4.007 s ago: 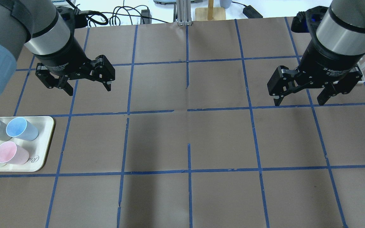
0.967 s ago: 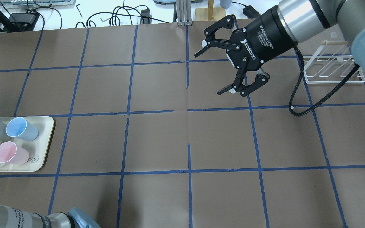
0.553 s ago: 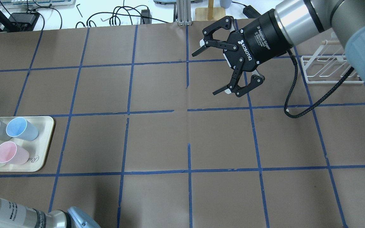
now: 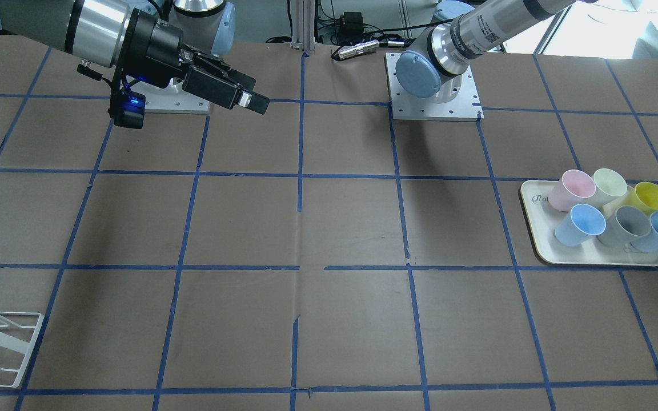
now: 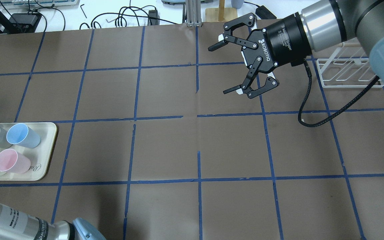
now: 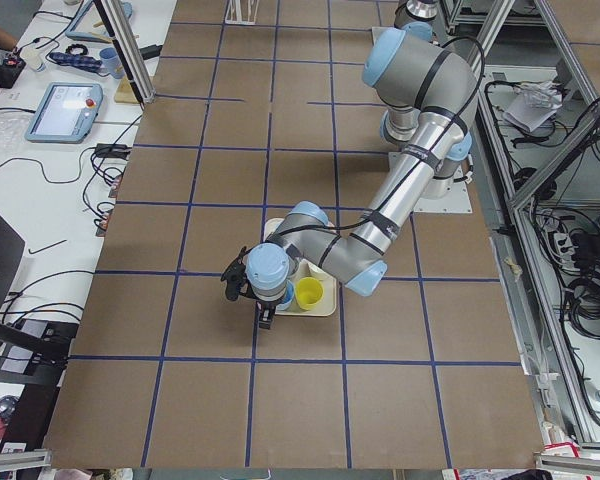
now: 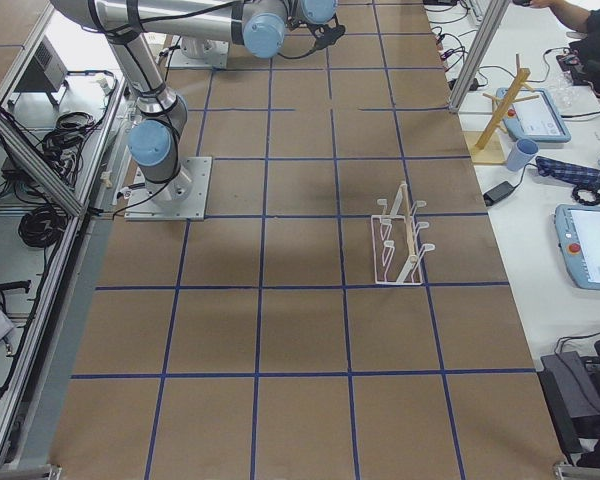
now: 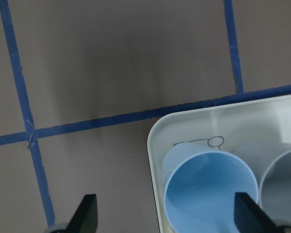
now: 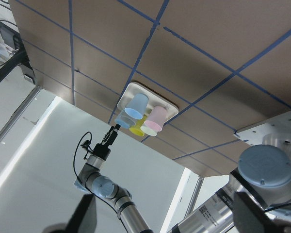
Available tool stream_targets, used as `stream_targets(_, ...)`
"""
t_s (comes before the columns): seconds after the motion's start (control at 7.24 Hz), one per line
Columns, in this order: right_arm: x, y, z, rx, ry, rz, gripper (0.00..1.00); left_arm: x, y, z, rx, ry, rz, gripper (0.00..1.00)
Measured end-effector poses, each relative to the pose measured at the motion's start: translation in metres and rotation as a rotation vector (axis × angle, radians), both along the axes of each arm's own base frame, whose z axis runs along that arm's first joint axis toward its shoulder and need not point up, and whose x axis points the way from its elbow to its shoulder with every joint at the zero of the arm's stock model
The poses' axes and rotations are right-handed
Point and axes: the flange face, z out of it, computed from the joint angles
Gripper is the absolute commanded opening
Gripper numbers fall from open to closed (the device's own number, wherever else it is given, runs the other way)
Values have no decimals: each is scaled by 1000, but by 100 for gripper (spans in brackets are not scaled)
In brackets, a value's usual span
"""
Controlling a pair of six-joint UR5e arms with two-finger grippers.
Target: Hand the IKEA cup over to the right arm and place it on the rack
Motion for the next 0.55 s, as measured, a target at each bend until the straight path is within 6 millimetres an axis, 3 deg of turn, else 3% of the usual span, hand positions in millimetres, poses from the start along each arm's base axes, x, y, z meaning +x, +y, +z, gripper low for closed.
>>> stream_targets(0.28,-1,6,-5,12,-62,-23,100,2,-3,-13,15,-5,-3,93)
stream_targets(0.55,-1,10,-9,15,-83,-32,100,1,-3,-21,25,3,-5,57)
